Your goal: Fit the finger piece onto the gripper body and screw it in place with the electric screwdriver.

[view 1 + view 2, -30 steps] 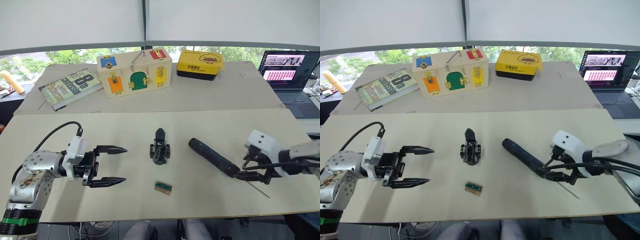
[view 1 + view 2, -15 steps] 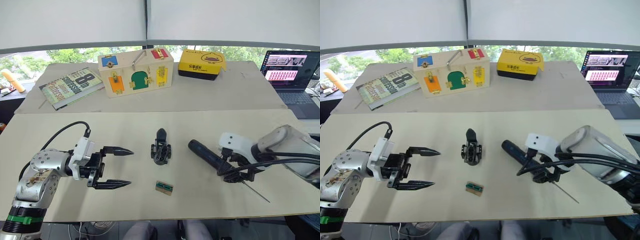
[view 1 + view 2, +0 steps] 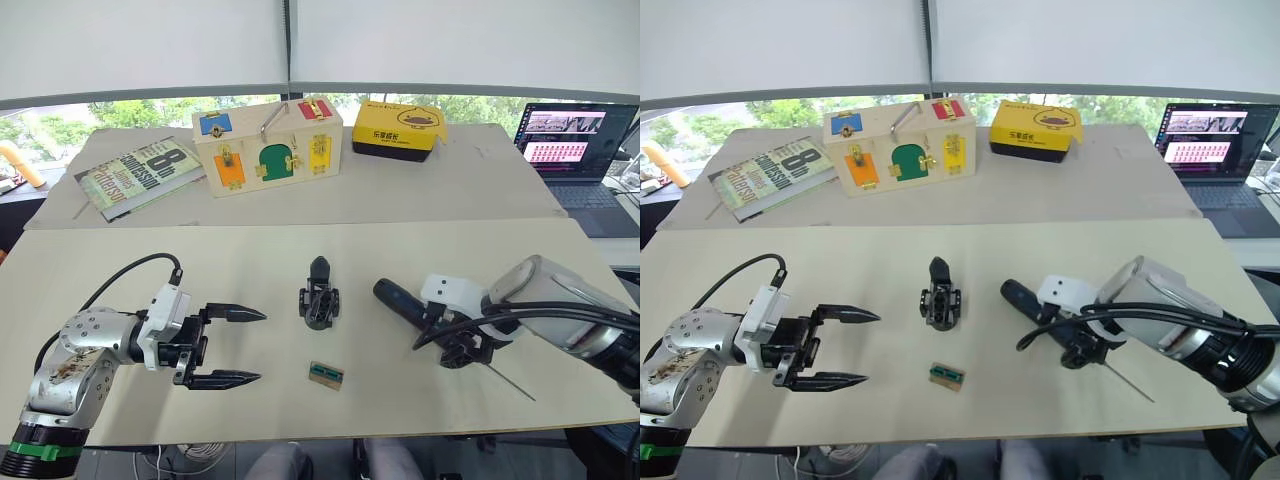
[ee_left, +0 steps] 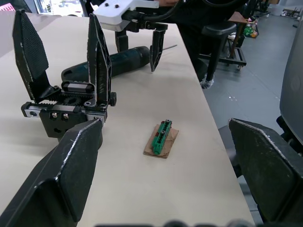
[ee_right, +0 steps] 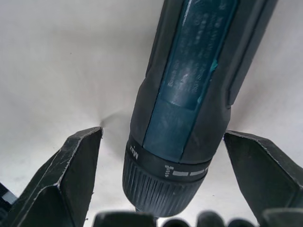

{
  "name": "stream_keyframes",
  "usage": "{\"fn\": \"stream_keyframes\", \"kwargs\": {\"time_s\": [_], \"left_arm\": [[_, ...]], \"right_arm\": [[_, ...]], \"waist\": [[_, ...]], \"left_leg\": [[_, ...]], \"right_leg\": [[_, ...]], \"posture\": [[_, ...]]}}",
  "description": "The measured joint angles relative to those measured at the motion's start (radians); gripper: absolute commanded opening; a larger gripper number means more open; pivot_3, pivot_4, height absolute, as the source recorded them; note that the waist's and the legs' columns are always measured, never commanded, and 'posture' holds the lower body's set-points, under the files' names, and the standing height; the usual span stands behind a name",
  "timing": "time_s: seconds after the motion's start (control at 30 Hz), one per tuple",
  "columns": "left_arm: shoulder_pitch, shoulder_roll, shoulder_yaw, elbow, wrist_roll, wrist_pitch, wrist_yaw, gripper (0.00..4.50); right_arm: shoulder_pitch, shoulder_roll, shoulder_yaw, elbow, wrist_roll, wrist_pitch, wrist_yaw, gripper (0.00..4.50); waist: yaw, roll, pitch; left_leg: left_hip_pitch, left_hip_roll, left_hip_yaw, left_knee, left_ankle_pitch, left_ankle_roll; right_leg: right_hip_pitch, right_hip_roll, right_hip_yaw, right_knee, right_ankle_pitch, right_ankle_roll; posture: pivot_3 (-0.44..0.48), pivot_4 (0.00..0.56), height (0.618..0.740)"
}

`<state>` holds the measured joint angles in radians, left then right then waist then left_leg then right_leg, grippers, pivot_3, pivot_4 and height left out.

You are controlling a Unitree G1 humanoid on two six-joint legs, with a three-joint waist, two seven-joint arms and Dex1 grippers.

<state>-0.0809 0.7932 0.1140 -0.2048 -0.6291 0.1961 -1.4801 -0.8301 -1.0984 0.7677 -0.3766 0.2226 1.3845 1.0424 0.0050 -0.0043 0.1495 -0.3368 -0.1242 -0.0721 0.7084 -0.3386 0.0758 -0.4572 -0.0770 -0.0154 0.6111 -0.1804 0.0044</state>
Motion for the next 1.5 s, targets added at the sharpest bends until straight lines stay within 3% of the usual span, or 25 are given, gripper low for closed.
{"fn": "stream_keyframes", "kwargs": {"time_s": [0.07, 0.3, 0.57, 0.67, 0.77, 0.93, 1.07, 1.3, 1.5], "left_arm": [[-0.001, 0.012, 0.0, 0.004, 0.0, -0.001, -0.01, 4.5], [0.004, 0.019, 0.0, 0.007, 0.003, -0.004, -0.034, 4.5], [0.029, 0.034, 0.0, 0.007, 0.005, -0.011, -0.052, 4.5], [0.009, 0.04, 0.001, 0.019, 0.012, -0.015, -0.051, 4.5], [-0.025, 0.048, 0.005, 0.039, 0.018, -0.016, -0.051, 4.5], [-0.039, 0.053, 0.006, 0.083, 0.034, -0.018, -0.065, 4.5], [-0.078, 0.054, -0.016, 0.156, 0.056, -0.028, -0.099, 4.5], [-0.109, 0.053, -0.055, 0.248, 0.098, -0.082, -0.124, 4.5], [-0.098, 0.0, -0.078, 0.256, 0.143, -0.123, -0.094, 4.5]], "right_arm": [[-0.012, 0.016, 0.011, 0.017, -0.006, 0.002, -0.003, 4.23], [-0.025, 0.023, 0.04, 0.033, -0.027, -0.007, 0.005, 1.99], [-0.005, 0.016, -0.005, 0.064, -0.021, -0.065, 0.034, 1.95], [0.079, -0.048, -0.122, 0.039, 0.025, -0.12, 0.056, 1.95], [0.172, -0.069, -0.324, 0.012, 0.098, -0.105, 0.05, 1.95], [0.29, 0.074, -0.748, -0.044, 0.216, -0.038, -0.032, 1.95], [0.382, 0.284, -1.016, -0.134, 0.334, -0.114, -0.068, 1.95], [0.457, 0.52, -1.219, -0.248, 0.435, -0.475, -0.136, 1.95], [0.555, 0.557, -1.158, -0.381, 0.524, -0.63, -0.139, 1.95]], "waist": [[-0.004, -0.001, -0.001], [-0.005, -0.005, -0.003], [-0.007, -0.005, -0.003], [0.0, 0.002, 0.001], [0.006, 0.003, 0.002], [0.003, 0.003, 0.002], [0.007, 0.003, 0.002], [0.003, 0.003, 0.002], [-0.004, 0.004, 0.002]], "left_leg": [[0.0, 0.0, 0.0, 0.002, 0.0, 0.0], [0.0, 0.0, -0.001, 0.002, 0.0, 0.0], [-0.001, 0.0, 0.0, 0.002, 0.0, 0.0], [-0.004, 0.0, 0.0, 0.002, 0.0, 0.0], [-0.009, 0.0, 0.0, 0.003, 0.0, 0.0], [-0.011, 0.0, 0.0, 0.004, 0.0, 0.0], [-0.011, 0.0, -0.001, 0.004, 0.0, 0.0], [-0.01, -0.002, 0.0, 0.004, 0.0, 0.0], [-0.007, -0.001, 0.0, 0.004, 0.0, 0.0]], "right_leg": [[0.001, 0.0, 0.0, 0.0, 0.0, 0.0], [0.001, 0.0, -0.001, 0.0, 0.001, 0.0], [0.0, 0.0, 0.0, 0.001, 0.001, 0.0], [-0.003, 0.0, -0.001, 0.001, 0.001, 0.0], [-0.008, 0.0, -0.001, 0.002, 0.001, 0.0], [-0.01, 0.001, -0.001, 0.002, 0.001, -0.001], [-0.01, 0.001, -0.001, 0.003, 0.001, -0.002], [-0.009, 0.0, -0.004, 0.003, 0.002, 0.0], [-0.007, 0.001, -0.008, 0.004, 0.002, -0.001]], "posture": [[0.0, 0.15, 0.74], [0.0, 0.15, 0.74], [0.0, 0.15, 0.74], [0.0, 0.15, 0.74], [0.0, 0.15, 0.74], [0.0, 0.15, 0.74], [0.0, 0.15, 0.74], [0.0, 0.15, 0.74], [0.0, 0.15, 0.74]]}}
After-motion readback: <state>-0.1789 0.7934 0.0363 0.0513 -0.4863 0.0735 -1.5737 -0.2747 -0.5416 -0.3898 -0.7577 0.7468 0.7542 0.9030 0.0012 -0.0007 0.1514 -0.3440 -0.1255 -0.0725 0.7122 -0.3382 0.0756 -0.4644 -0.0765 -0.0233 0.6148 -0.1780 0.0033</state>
